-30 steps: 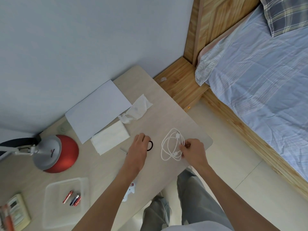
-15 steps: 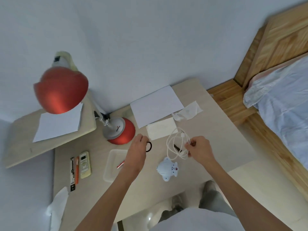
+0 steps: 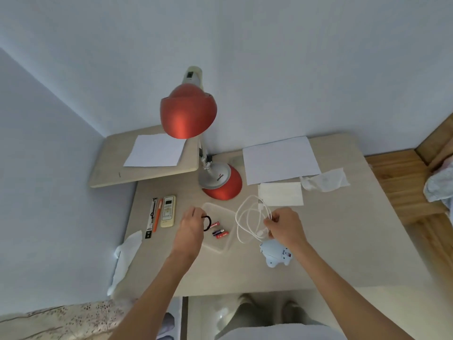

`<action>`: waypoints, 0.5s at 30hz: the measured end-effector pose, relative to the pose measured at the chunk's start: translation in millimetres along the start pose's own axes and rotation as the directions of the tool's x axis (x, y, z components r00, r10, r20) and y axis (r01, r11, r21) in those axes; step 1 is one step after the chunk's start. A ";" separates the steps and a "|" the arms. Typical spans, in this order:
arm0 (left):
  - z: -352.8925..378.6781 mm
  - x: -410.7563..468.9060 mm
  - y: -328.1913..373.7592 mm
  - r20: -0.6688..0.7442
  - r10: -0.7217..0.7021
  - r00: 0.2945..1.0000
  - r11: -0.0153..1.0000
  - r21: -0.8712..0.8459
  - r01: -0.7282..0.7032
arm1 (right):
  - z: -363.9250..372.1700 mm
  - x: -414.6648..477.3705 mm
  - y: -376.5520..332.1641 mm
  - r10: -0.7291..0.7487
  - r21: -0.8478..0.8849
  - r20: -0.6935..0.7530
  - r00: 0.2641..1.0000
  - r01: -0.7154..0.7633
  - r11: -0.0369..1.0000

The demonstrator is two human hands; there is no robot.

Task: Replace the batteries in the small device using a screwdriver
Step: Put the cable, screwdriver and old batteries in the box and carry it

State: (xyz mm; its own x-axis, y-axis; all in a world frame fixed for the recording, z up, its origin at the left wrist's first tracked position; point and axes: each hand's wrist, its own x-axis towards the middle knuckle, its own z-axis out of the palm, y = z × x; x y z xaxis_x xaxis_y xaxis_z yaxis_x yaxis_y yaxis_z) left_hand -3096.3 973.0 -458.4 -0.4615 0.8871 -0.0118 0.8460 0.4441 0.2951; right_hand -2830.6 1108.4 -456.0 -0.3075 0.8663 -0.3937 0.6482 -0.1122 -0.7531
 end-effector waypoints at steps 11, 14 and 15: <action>-9.8 -0.3 -39.0 0.016 0.014 1.000 0.986 -0.167 -0.011 | 52.4 -6.8 -22.6 0.071 0.006 -0.011 0.997 -0.071 0.997; -9.0 11.9 -52.3 0.038 0.075 0.996 0.977 -0.204 -0.065 | 69.1 -3.1 -28.1 0.105 -0.015 -0.048 0.993 -0.105 0.994; -7.9 16.6 -56.9 0.044 0.093 0.995 0.974 -0.213 -0.082 | 75.4 -2.4 -29.2 0.113 -0.028 -0.061 0.992 -0.115 0.993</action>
State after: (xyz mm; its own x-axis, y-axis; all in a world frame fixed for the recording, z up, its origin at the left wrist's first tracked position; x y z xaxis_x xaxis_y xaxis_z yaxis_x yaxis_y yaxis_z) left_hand -3154.3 961.4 -467.9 -0.3685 0.9293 -0.0262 0.8046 0.3329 0.4918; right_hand -2901.3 1073.0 -472.8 -0.1895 0.8762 -0.4432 0.6982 -0.1971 -0.6882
